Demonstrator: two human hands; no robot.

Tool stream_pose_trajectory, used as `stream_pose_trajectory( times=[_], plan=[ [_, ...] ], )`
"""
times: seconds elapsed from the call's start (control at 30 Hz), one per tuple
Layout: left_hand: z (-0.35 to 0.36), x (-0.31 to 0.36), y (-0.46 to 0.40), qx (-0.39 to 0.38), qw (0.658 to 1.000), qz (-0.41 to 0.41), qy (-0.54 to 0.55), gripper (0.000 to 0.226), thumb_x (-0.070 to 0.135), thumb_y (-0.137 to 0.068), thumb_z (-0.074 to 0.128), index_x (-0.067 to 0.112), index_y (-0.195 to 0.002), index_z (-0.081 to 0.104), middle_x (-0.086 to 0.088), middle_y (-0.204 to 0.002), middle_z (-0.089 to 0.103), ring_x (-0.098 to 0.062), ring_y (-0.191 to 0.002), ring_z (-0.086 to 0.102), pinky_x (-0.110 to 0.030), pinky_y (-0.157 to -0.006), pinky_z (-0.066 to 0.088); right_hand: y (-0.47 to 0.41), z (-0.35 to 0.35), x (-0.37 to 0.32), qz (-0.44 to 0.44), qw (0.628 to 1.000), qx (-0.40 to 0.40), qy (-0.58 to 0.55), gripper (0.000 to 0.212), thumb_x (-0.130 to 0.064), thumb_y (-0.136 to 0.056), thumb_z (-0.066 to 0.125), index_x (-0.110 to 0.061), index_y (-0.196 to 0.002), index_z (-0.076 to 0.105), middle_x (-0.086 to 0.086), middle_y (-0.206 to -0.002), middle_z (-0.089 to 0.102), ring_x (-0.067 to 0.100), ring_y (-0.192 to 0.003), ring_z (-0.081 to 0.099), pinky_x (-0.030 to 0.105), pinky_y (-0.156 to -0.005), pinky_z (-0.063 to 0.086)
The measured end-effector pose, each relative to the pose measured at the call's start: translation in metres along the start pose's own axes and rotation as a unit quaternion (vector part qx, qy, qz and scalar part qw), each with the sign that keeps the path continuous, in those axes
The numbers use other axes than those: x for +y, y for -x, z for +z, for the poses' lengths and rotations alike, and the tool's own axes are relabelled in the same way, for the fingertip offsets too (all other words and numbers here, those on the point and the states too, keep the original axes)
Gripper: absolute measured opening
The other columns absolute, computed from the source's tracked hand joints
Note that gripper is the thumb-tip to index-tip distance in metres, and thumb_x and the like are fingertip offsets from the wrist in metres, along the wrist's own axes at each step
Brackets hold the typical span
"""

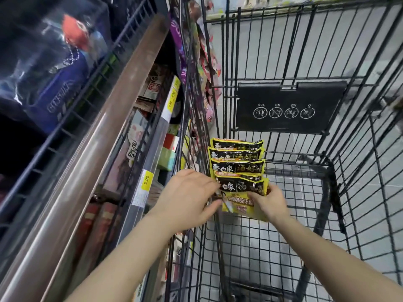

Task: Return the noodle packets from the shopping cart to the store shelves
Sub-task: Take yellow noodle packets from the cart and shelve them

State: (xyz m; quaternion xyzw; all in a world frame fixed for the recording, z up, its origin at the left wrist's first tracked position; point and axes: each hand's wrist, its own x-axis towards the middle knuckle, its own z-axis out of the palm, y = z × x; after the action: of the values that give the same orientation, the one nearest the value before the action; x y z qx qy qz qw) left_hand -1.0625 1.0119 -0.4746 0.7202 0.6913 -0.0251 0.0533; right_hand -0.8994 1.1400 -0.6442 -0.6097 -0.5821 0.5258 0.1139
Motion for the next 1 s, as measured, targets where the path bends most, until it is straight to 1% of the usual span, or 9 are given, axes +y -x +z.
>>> stream_pose_trajectory(
  times=[0.17,0.33,0.4,0.5,0.53,0.63,0.77,0.87,1.0],
  plan=[
    [0.001,0.004,-0.003,-0.019,0.998,0.012,-0.050,0.042,0.047,-0.082,0.039,0.022,-0.094,0.070,0.008,-0.088,0.071,-0.013,-0.084,0.067,-0.033,-0.086,0.051,0.022,-0.044,-0.016,-0.047,0.999,0.006,0.007,0.025,-0.022,-0.079,0.073,-0.017,-0.099,0.058,0.001,-0.089,0.068,0.021,-0.083,0.065,0.037,-0.080,0.053],
    [-0.003,0.012,-0.013,-0.126,0.980,-0.061,-0.140,0.039,0.035,-0.092,0.043,0.015,-0.126,0.050,-0.004,-0.122,0.058,-0.024,-0.114,0.054,-0.039,-0.103,0.034,0.046,-0.099,-0.040,-0.072,0.997,0.026,-0.017,0.008,-0.017,-0.082,0.071,-0.018,-0.084,0.064,0.002,-0.085,0.069,0.015,-0.072,0.063,0.025,-0.062,0.049],
    [0.000,0.022,-0.020,-0.145,0.972,-0.122,-0.137,0.038,0.035,-0.093,0.042,0.016,-0.125,0.048,-0.005,-0.124,0.056,-0.024,-0.117,0.052,-0.041,-0.104,0.032,0.054,-0.123,-0.048,-0.062,0.997,0.031,-0.037,0.010,-0.019,-0.083,0.070,-0.011,-0.089,0.066,0.004,-0.083,0.071,0.015,-0.069,0.065,0.020,-0.055,0.049],
    [0.008,0.043,-0.041,-0.143,0.961,-0.215,-0.100,0.035,0.038,-0.093,0.040,0.016,-0.118,0.049,-0.003,-0.118,0.059,-0.024,-0.112,0.054,-0.043,-0.100,0.032,0.068,-0.159,-0.056,-0.043,0.995,0.059,-0.072,0.010,-0.020,-0.084,0.069,-0.013,-0.079,0.064,0.006,-0.079,0.071,0.023,-0.074,0.068,0.032,-0.069,0.057],
    [0.012,0.048,-0.048,-0.138,0.954,-0.243,-0.109,0.034,0.037,-0.092,0.041,0.015,-0.115,0.051,-0.003,-0.114,0.060,-0.024,-0.109,0.054,-0.042,-0.097,0.031,0.071,-0.168,-0.057,-0.039,0.994,0.064,-0.081,0.013,-0.020,-0.084,0.068,-0.013,-0.076,0.062,0.006,-0.077,0.069,0.022,-0.071,0.067,0.029,-0.066,0.056],
    [0.033,0.060,-0.065,-0.130,0.944,-0.269,-0.142,0.030,0.030,-0.089,0.043,0.012,-0.110,0.056,-0.004,-0.108,0.062,-0.024,-0.103,0.054,-0.036,-0.095,0.031,0.075,-0.188,-0.057,-0.036,0.990,0.075,-0.114,0.016,-0.017,-0.084,0.068,-0.003,-0.080,0.063,0.013,-0.081,0.071,0.023,-0.069,0.065,0.032,-0.061,0.053],
    [0.095,0.060,-0.084,-0.147,0.946,-0.282,0.070,0.037,0.029,-0.090,0.046,0.009,-0.120,0.048,-0.011,-0.121,0.054,-0.029,-0.111,0.054,-0.038,-0.092,0.041,0.073,-0.202,-0.051,-0.041,0.984,0.092,-0.145,0.013,-0.014,-0.083,0.069,-0.002,-0.080,0.066,0.008,-0.076,0.071,0.016,-0.060,0.064,0.027,-0.051,0.045],
    [0.133,0.046,-0.100,-0.129,0.894,-0.345,0.256,0.041,0.027,-0.086,0.057,0.003,-0.118,0.047,-0.013,-0.118,0.053,-0.032,-0.106,0.056,-0.037,-0.089,0.048,0.070,-0.208,-0.044,-0.046,0.981,0.093,-0.167,0.011,-0.015,-0.083,0.070,-0.005,-0.079,0.066,0.005,-0.072,0.072,0.017,-0.061,0.066,0.026,-0.052,0.045],
    [0.166,0.027,-0.114,-0.070,0.839,-0.419,0.340,0.038,0.020,-0.085,0.063,-0.006,-0.108,0.047,-0.017,-0.112,0.053,-0.027,-0.093,0.053,-0.029,-0.077,0.045,0.066,-0.211,-0.039,-0.054,0.976,0.091,-0.188,0.012,-0.016,-0.081,0.071,-0.009,-0.076,0.064,0.007,-0.071,0.074,0.021,-0.063,0.067,0.028,-0.056,0.045]
  ],
)
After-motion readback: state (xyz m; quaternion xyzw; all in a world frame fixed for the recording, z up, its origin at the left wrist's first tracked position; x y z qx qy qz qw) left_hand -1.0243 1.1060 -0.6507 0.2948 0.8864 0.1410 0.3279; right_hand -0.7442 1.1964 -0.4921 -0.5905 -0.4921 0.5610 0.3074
